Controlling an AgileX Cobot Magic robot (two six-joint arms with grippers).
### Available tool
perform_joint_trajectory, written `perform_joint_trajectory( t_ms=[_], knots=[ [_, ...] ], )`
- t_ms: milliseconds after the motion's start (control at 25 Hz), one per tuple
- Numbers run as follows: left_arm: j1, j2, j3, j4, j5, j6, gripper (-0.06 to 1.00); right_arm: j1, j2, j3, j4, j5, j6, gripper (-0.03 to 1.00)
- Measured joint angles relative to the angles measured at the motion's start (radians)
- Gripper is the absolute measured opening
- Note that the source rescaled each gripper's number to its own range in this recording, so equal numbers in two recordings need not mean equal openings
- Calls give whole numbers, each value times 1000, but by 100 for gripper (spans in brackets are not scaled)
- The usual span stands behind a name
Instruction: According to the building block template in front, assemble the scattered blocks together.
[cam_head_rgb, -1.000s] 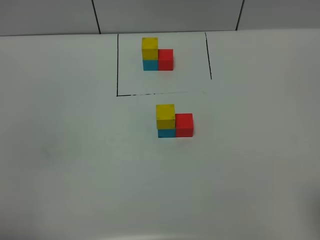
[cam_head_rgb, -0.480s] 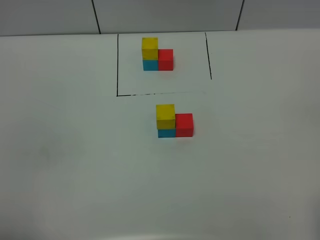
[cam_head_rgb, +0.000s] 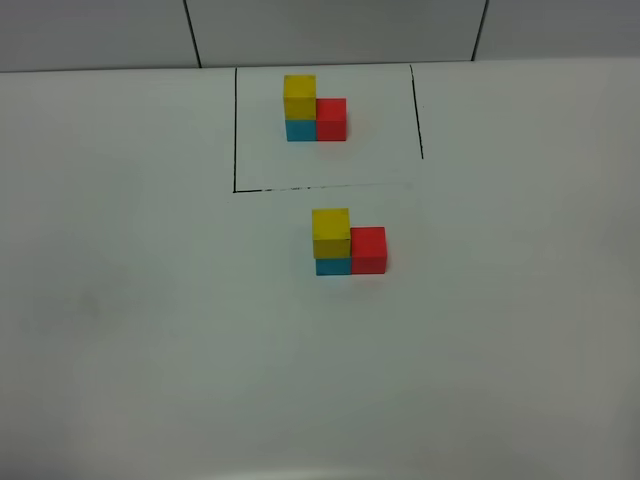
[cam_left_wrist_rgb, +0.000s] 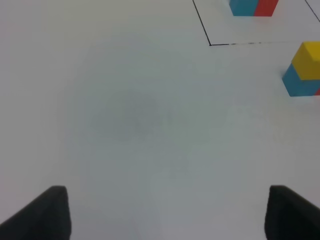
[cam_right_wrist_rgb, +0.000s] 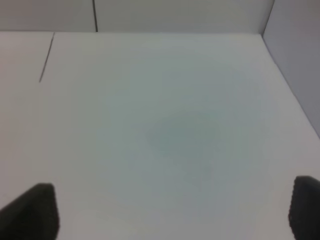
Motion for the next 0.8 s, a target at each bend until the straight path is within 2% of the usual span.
perform_joint_trajectory(
  t_ms=[320,800],
  knots=[
    [0,0,0,0,0,0,96,0,0,10,19,62,6,90],
    [0,0,0,0,0,0,96,0,-1,26,19,89,3,85]
  ],
)
